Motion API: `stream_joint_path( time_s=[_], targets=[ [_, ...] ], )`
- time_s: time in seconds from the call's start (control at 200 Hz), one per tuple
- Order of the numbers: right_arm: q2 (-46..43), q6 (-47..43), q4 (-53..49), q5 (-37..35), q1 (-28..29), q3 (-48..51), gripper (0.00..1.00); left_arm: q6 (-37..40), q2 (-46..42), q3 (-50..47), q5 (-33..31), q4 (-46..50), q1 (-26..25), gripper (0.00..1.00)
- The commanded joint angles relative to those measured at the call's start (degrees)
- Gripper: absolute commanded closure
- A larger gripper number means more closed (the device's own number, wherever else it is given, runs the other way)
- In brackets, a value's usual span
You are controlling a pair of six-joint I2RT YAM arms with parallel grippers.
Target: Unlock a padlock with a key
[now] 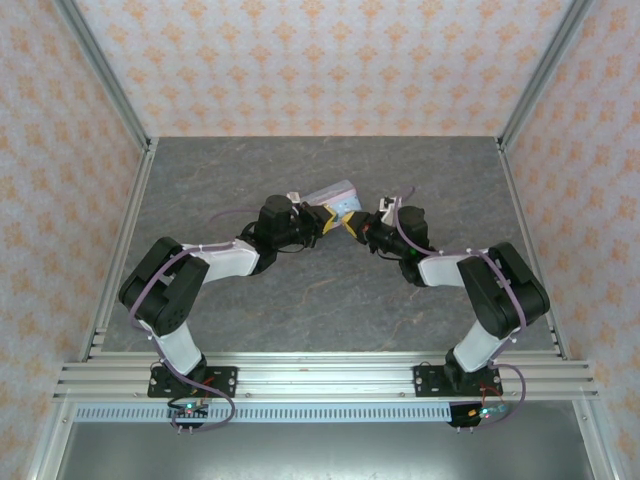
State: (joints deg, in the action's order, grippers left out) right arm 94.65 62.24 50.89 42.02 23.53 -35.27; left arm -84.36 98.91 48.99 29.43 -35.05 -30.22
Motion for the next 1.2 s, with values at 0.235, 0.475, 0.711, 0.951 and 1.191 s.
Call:
stream_joint_path(
  time_s=[0.235,0.475,0.711,0.951,1.191],
  targets=[
    [0.6,1.7,6.5,1.3,0.5,-3.4,1.00,1.2,-2.9,0.5,9.9,-3.2,-3.6,1.00],
    [2.9,11.5,14.1,2.0,0.5,-4.7,1.00,0.1,-3.0,0.5,9.9,-4.5,-3.6,1.00],
    [2.5,11.7,13.4,2.6,0.4,-5.3,1.00,-7.0,-2.4,-0.3,9.0,-12.6,-3.6,1.00],
    [2.9,11.0,12.8,3.0,-0.9,-5.1,1.00,-5.8,-3.9,0.5,9.4,-10.3,-3.6,1.00],
    [3.7,8.0,8.8,5.0,-2.5,-6.6,1.00,-3.9,-4.5,0.2,10.3,-7.5,-3.6,1.00]
  ],
)
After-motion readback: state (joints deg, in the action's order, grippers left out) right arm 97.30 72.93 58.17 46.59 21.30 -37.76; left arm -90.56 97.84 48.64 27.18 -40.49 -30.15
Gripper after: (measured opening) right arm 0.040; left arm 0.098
